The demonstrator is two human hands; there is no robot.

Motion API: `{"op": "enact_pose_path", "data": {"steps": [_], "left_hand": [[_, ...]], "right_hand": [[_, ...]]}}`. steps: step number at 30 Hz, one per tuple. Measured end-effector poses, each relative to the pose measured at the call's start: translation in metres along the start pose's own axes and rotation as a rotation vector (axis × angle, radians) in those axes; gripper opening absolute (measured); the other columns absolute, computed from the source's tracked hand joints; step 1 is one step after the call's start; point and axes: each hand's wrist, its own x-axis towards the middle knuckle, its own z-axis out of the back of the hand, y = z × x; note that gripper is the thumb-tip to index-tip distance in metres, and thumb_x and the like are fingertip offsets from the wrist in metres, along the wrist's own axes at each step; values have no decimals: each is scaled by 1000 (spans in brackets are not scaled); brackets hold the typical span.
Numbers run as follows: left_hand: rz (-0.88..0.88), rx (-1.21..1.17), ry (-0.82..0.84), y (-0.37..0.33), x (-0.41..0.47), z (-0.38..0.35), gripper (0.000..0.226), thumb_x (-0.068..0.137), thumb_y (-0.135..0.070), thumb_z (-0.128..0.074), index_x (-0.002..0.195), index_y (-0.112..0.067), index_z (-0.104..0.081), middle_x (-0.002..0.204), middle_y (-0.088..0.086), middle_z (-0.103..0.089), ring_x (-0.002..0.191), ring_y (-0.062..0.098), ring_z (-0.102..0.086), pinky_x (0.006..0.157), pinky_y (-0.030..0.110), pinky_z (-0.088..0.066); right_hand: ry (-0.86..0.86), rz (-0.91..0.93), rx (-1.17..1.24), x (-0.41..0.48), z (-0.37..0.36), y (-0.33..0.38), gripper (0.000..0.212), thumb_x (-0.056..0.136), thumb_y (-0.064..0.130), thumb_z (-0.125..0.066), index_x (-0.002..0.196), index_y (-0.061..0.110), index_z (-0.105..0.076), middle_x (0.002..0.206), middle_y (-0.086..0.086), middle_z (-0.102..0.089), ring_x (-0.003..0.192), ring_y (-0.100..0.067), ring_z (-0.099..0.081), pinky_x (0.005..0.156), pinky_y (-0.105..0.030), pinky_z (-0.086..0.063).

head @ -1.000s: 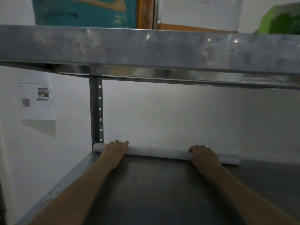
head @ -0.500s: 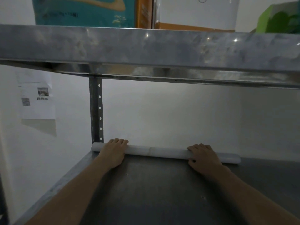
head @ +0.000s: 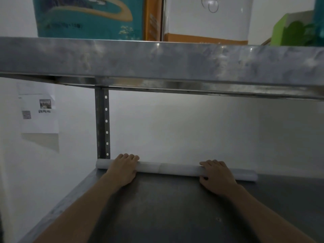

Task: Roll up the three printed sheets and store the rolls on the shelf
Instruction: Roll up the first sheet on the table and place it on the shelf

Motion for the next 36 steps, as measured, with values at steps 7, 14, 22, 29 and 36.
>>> {"op": "enact_pose_path", "data": {"steps": [7,14,22,29,36], "left_hand": [[-44,-6,65,-4,0,12,53,87,-36,-50,137,-18,-45,132,2,-56,118,23,-53,104,36,-37],[-53,18,18,-2,4,8,40,89,-29,-52,127,-18,-50,120,2,-62,107,24,-58,97,37,-42],[-29,-36,-54,-3,9,-2,40,76,-27,-64,113,-15,-60,106,6,-68,90,27,-64,84,39,-51],[-52,-80,-35,-3,7,1,56,81,-40,-48,131,-16,-51,128,3,-60,114,24,-57,102,37,-40],[-74,-106,-9,-6,0,9,63,84,-49,-54,139,-21,-42,139,-2,-52,124,18,-49,110,33,-32]], "right_hand": [[38,21,-24,-1,4,3,62,85,50,-40,141,24,-45,138,3,-53,126,-18,-47,110,-34,-30],[14,13,-49,3,4,3,61,83,46,-41,139,23,-47,134,2,-56,123,-20,-50,108,-35,-32],[-63,-15,0,10,-6,-1,63,75,44,-48,131,16,-60,122,-4,-65,112,-28,-60,100,-42,-43],[-18,15,7,8,4,0,73,77,50,-39,143,19,-47,139,-2,-56,126,-24,-51,110,-38,-32],[-8,55,-3,0,12,6,88,70,64,-23,145,23,-43,142,2,-52,129,-20,-47,113,-37,-28]]}}
